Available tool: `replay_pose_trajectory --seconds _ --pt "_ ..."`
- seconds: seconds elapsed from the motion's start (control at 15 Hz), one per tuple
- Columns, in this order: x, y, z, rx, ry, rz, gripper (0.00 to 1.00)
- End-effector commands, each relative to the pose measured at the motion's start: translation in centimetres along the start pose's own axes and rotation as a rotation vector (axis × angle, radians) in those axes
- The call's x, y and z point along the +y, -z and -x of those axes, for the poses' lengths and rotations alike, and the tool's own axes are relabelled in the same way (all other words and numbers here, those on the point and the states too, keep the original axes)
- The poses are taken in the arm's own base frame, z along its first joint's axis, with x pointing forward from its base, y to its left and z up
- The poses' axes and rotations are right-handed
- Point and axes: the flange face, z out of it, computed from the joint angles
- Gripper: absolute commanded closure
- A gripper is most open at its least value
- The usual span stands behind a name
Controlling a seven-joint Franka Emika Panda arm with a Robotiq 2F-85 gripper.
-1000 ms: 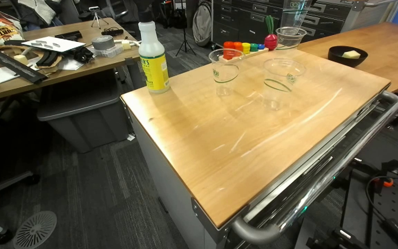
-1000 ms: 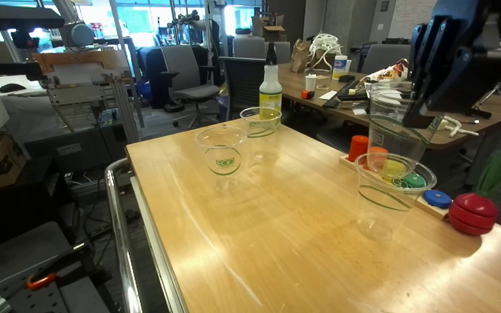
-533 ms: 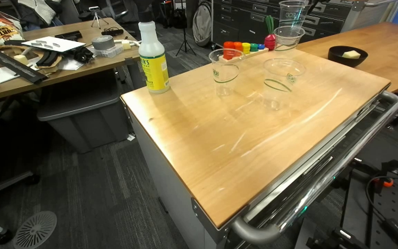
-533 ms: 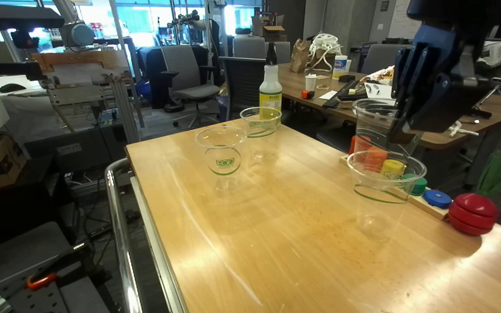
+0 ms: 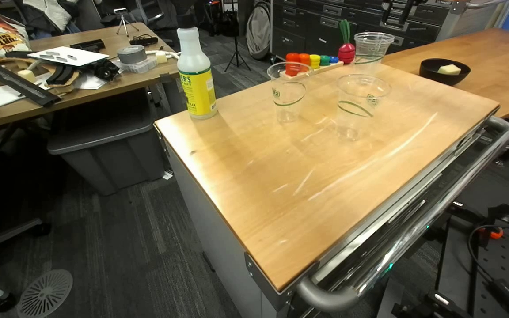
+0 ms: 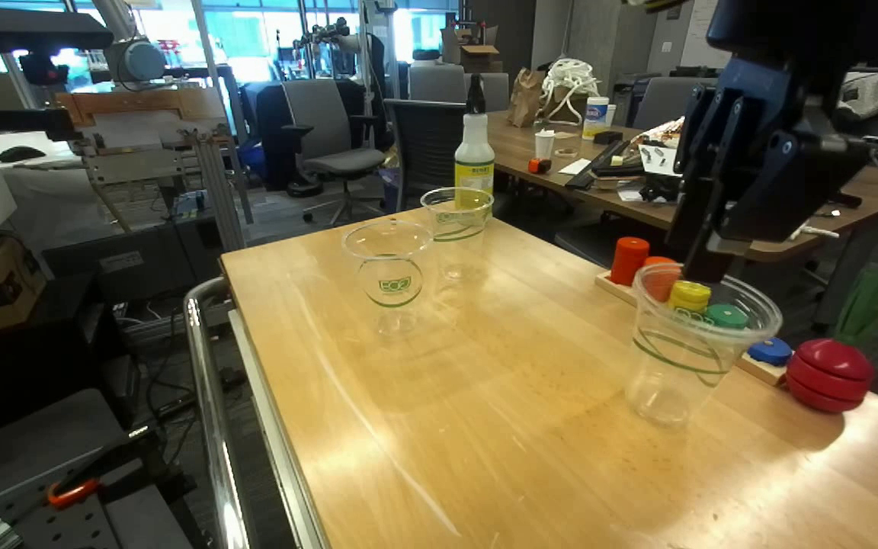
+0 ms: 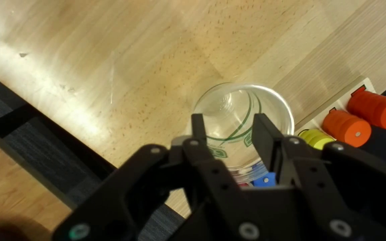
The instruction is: Stack the four clear cups together
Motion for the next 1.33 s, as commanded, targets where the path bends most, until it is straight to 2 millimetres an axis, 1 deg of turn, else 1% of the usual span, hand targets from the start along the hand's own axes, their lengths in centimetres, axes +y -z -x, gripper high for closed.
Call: replay_pose_trajectory --seconds 0.0,0.07,0.2,0.27,0.6,0.73,1.27 --pt "0.7 0.4 -0.1 0.016 -0.007 0.004 0.26" --pt "0.9 0.4 -0.1 0.015 -0.01 0.004 0.17" --pt "1.1 0.4 -0.2 0.013 -0.015 0.009 0.04" --pt "1.2 0.3 -0.2 0.006 -0.017 0.012 0.0" --pt "1.4 -0.2 -0.7 -0.02 -0.022 0.017 0.0" --pt "1.6 -0.6 -1.2 -0.031 -0.034 0.025 0.0" --pt "2.3 -3.1 -3.1 -0.082 -0.062 0.071 0.0"
